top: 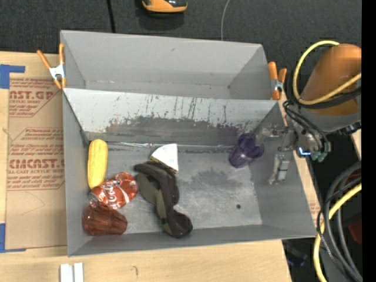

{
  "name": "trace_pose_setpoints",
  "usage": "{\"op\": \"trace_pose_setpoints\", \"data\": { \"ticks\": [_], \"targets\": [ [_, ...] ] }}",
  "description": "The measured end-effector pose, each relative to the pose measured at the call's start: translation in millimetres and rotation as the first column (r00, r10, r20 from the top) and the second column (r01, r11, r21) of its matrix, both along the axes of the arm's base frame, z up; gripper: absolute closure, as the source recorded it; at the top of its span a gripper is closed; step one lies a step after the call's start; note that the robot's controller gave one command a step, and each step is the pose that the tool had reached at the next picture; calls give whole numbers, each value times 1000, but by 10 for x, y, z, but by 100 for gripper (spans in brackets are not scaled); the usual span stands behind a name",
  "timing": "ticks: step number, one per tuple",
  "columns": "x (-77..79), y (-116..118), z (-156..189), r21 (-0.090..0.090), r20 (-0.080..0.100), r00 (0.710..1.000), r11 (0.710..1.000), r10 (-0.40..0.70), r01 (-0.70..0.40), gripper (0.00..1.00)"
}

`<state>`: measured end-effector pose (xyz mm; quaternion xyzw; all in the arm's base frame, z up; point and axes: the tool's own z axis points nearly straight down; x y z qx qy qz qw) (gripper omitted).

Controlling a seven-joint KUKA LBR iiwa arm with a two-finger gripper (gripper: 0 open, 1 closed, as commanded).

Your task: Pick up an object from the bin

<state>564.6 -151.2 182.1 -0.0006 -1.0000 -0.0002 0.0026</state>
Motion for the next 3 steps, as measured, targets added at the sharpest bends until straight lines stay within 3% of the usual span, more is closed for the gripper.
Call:
{"op": "trace_pose_setpoints", "data": {
  "ticks": [2,3],
  "targets": [
    [33,5,29,-2,11,1000,1000,7,-7,0],
    [-224,-4,-259,1,4,1000,1000,21,-21,0]
  ]
}}
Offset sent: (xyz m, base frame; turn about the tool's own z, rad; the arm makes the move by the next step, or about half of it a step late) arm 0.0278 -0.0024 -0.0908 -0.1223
